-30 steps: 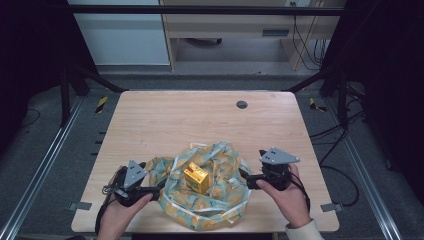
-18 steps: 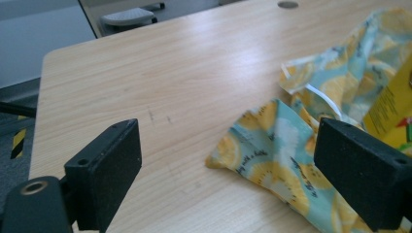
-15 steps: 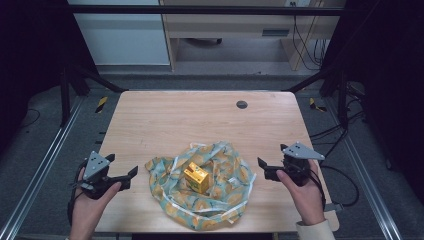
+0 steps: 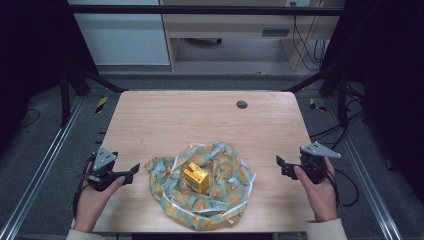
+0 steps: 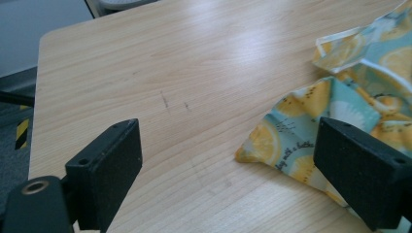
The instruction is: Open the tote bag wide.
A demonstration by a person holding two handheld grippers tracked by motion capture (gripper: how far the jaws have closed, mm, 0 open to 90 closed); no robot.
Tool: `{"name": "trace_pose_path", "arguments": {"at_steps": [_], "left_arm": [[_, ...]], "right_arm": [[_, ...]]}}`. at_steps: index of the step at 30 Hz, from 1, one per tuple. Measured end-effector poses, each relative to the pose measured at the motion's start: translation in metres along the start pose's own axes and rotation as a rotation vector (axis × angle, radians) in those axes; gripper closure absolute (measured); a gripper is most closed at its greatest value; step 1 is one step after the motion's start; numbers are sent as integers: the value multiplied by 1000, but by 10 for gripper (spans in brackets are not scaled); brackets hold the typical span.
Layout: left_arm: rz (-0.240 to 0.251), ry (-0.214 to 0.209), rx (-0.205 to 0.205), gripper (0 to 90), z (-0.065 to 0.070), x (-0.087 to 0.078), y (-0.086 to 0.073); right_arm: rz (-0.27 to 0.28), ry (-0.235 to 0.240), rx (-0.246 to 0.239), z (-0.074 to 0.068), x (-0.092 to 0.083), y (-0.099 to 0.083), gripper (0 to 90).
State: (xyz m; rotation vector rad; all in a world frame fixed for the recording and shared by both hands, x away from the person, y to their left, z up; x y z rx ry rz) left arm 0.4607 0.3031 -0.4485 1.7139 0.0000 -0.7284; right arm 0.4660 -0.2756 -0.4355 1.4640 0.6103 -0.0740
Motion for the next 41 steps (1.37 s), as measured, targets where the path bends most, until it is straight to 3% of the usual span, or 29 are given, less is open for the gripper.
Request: {"name": "trace_pose_path", "arguments": {"at_steps": [4, 8, 13, 17, 23, 26, 32, 36, 41], "left_arm": [[-57, 5, 16, 103, -9, 13, -9], [-84, 11, 9, 102, -17, 22, -13], [-92, 35, -15, 103, -23, 24, -15], [-122, 45, -10, 102, -26, 29, -17], [-115, 83, -34, 73, -35, 31, -19], [-113, 97, -58, 59, -39, 32, -19], [-94, 58, -121, 51, -42, 28, -23], [-141, 74, -100, 52, -40, 26, -26], [-156, 66, -88, 54, -35, 26, -26]], "right_arm": [[-77, -6, 4, 6, 9, -10, 78], [-140, -16, -10, 7, 18, -17, 82], [-154, -27, 6, 7, 26, -19, 82], [-172, -32, 24, 10, 35, -20, 81], [-204, -43, 54, 14, 51, -23, 76], [-206, -60, 99, 15, 57, -23, 75], [-251, -110, 83, 12, 65, -24, 108], [-284, -91, 82, 1, 61, -31, 110], [-290, -71, 44, -3, 54, -38, 102]]}}
Point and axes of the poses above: each handheld gripper's, and its own axes: x roughly forward along the jaws, y roughly out of its top, z roughly to its right, the point moved 1 cm from there along x, roughly forward along the jaws, and after that the axes turned 5 degrees about z, right-handed, at the moved point
